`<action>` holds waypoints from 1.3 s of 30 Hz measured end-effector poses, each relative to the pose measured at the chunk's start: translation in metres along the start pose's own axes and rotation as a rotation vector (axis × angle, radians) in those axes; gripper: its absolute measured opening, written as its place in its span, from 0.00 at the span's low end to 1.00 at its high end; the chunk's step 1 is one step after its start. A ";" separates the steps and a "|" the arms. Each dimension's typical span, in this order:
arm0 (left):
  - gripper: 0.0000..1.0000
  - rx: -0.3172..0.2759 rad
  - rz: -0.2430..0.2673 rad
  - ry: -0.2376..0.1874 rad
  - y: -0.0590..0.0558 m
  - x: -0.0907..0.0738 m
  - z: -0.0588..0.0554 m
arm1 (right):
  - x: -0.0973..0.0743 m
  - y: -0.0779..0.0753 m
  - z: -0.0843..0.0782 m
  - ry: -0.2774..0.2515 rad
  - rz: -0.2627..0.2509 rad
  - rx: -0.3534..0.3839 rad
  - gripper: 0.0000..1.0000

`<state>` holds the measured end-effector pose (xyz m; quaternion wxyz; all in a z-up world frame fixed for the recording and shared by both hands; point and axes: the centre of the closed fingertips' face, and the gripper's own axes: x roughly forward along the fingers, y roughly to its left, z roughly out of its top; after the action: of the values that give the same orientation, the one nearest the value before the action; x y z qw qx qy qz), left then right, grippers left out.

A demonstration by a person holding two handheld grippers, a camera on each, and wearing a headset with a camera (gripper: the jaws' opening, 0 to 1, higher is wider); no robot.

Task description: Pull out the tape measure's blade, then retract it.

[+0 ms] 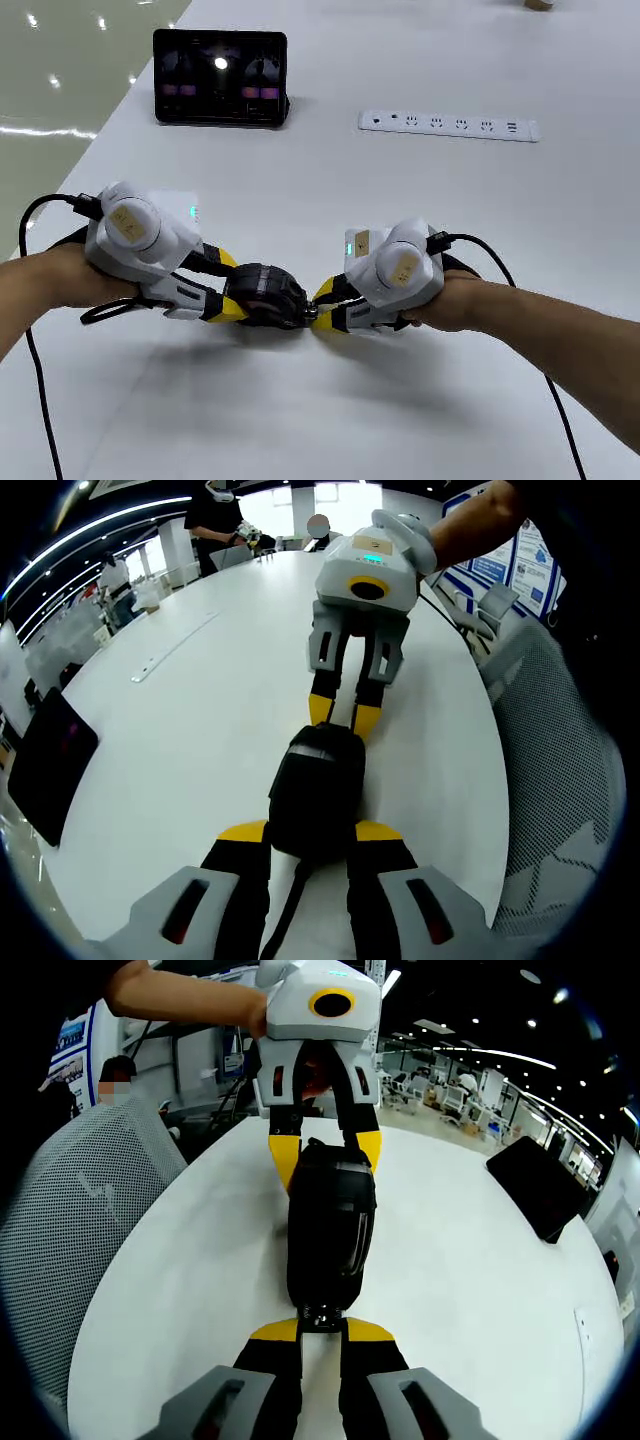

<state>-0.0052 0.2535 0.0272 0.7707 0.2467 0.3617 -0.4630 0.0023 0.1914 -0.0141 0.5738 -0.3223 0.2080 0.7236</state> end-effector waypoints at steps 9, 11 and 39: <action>0.23 0.004 -0.009 0.010 0.000 0.000 0.000 | -0.006 -0.001 -0.008 0.028 0.006 -0.012 0.00; 0.23 0.009 -0.015 0.013 -0.002 -0.001 0.000 | -0.021 -0.013 -0.029 0.070 -0.034 0.058 0.00; 0.23 0.021 -0.017 0.027 0.000 0.001 0.000 | -0.021 -0.005 -0.008 -0.005 -0.027 0.047 0.11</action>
<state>-0.0047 0.2534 0.0266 0.7592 0.2577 0.3692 -0.4700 0.0119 0.1726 -0.0045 0.5914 -0.3097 0.2194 0.7114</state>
